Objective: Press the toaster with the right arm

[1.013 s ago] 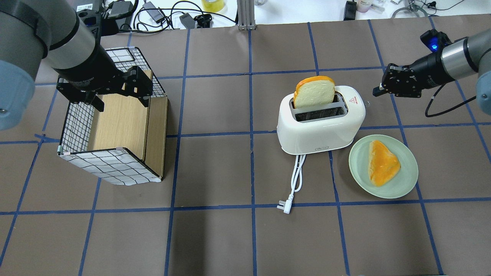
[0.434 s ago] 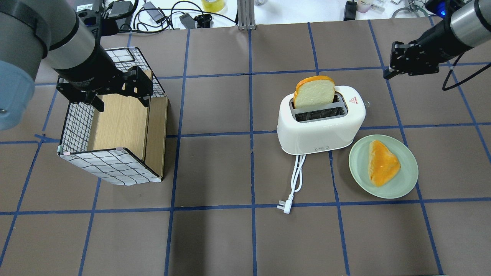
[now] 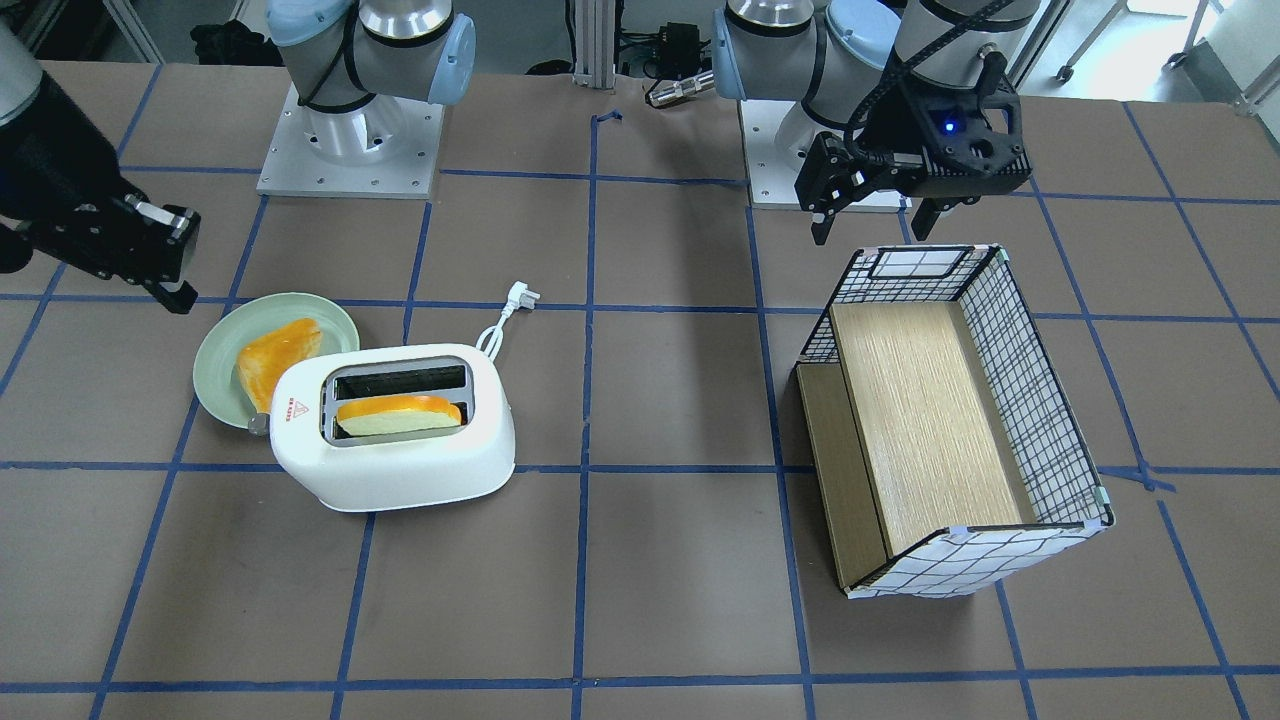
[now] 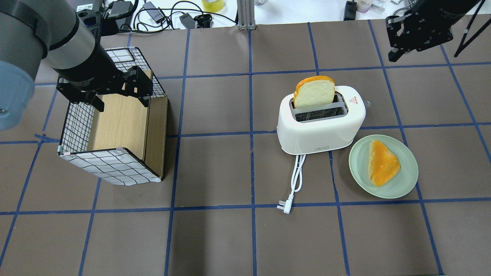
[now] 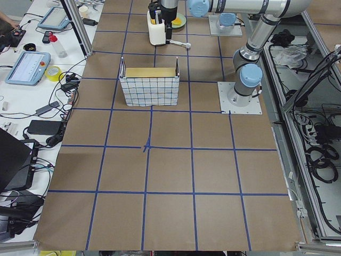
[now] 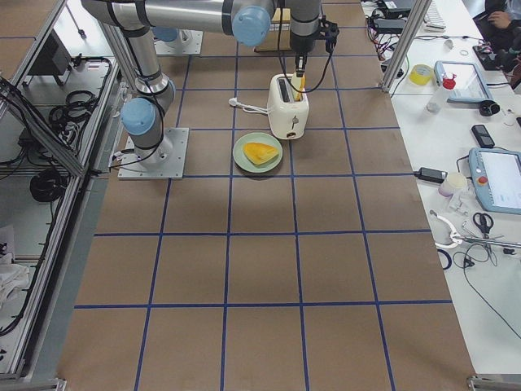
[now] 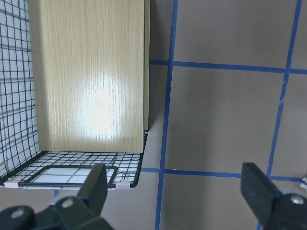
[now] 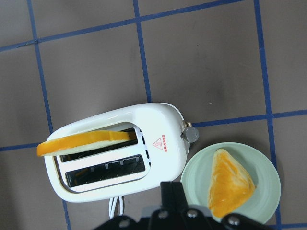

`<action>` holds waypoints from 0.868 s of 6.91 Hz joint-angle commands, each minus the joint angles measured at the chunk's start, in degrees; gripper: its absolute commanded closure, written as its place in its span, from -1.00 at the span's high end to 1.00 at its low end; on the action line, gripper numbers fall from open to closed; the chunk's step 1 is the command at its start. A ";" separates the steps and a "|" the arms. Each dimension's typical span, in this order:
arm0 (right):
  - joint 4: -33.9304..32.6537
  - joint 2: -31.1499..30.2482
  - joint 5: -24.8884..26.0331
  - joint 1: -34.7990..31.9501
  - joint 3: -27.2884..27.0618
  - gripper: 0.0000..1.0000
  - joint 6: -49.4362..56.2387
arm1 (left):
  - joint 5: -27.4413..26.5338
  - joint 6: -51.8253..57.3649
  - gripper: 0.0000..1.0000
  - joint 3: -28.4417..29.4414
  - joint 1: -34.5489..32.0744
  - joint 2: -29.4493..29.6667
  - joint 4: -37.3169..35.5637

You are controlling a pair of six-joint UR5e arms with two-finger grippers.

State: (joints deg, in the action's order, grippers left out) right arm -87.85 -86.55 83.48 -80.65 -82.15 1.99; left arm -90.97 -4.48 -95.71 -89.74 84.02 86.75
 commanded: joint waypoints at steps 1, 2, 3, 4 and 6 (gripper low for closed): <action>3.30 0.15 7.36 -7.73 2.44 -1.00 -4.62 | 0.00 0.00 1.00 0.00 0.00 0.00 0.00; 3.30 0.50 7.31 -9.42 1.57 -1.00 -5.24 | 0.00 0.00 1.00 0.00 0.00 0.00 0.00; 3.82 0.76 7.48 -10.04 1.38 -1.00 -5.25 | 0.00 0.00 1.00 0.00 0.00 0.00 0.00; 3.74 0.94 7.40 -10.05 0.86 -1.00 -4.81 | -0.09 0.00 1.00 0.00 0.00 0.00 0.00; 3.56 0.85 7.57 -10.05 0.85 0.15 -4.11 | -0.09 0.00 1.00 0.00 0.00 0.00 0.00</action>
State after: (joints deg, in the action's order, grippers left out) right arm -84.20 -85.67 90.91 -90.61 -81.23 -2.57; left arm -91.05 -4.48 -95.71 -89.74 84.02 86.75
